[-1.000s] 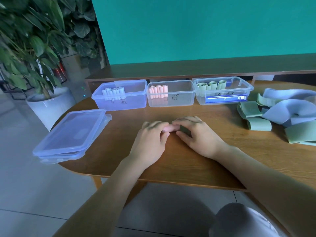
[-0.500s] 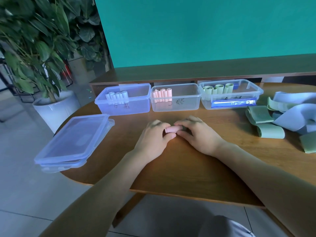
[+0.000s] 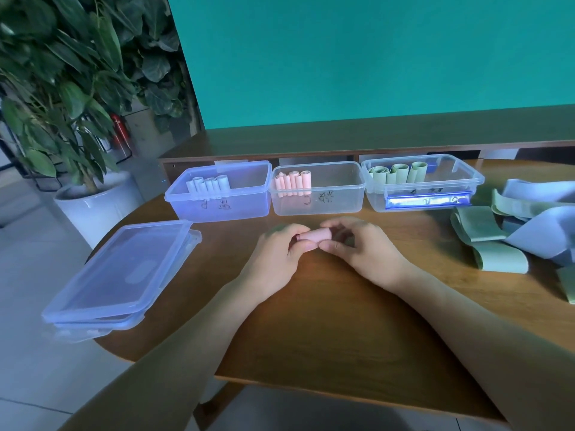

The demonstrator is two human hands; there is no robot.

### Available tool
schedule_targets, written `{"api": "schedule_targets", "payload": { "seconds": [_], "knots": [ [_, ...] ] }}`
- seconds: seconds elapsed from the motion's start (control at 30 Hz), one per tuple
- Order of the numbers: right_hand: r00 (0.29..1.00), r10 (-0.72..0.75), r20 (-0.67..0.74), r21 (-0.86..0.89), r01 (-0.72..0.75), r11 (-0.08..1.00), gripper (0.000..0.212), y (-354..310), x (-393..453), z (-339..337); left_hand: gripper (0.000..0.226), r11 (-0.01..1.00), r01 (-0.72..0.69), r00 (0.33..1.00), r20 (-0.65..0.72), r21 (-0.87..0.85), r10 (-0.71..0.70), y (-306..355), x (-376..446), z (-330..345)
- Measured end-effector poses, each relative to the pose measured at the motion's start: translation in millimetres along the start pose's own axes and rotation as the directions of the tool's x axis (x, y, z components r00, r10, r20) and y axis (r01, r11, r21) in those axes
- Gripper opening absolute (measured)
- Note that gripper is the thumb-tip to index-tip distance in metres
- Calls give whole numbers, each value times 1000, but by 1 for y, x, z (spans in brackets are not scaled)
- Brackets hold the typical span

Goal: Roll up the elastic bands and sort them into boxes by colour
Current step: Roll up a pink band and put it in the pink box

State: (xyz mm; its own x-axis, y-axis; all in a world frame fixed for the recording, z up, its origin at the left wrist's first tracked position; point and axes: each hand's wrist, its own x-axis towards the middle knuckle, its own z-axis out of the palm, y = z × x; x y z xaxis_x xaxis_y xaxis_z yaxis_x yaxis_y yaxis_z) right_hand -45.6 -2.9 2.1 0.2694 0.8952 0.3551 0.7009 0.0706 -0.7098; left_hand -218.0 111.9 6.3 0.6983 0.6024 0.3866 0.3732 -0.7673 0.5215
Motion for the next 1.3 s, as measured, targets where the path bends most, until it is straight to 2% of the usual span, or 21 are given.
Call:
{"api": "schedule_targets", "payload": {
  "seconds": [0.17,0.3,0.4,0.47,0.63,0.7,0.73,0.9,1.0,1.17,1.3],
  "knots": [
    [995,56,-85,388,-19,922,22,-7,-5,-7,28,991,10,999,-38,-135,-15,5,1,2],
    [986,55,-156,522,35,852,18,-17,-2,-15,29,968,7,994,-108,-250,-35,12,5,8],
    [982,89,-165,529,12,848,18,-21,13,-29,31,940,-7,981,-183,-341,-59,20,17,10],
    [981,74,-177,483,21,875,16,-23,28,-41,31,918,-28,968,-240,-397,-73,23,32,11],
    [981,23,-193,215,20,977,19,-23,79,-71,32,908,-25,915,-375,-419,-148,17,70,19],
    [993,-38,-111,106,50,993,12,-23,95,-81,34,908,-11,891,-417,-419,-182,11,76,25],
    [996,-58,-62,51,62,997,15,-24,102,-85,34,914,-3,881,-433,-405,-190,7,78,28],
    [999,36,19,-218,-31,975,30,-2,145,-84,40,933,131,878,-398,-336,-266,-10,87,36],
    [993,95,74,-348,-63,935,36,15,171,-72,40,946,124,897,-374,-300,-236,-15,89,39],
    [985,153,83,-480,-95,872,15,28,201,-48,59,974,95,916,-365,-203,-166,-19,90,42],
    [977,208,53,-465,-160,871,18,29,208,-38,60,974,106,919,-354,-201,-173,-15,89,39]
  ]
}}
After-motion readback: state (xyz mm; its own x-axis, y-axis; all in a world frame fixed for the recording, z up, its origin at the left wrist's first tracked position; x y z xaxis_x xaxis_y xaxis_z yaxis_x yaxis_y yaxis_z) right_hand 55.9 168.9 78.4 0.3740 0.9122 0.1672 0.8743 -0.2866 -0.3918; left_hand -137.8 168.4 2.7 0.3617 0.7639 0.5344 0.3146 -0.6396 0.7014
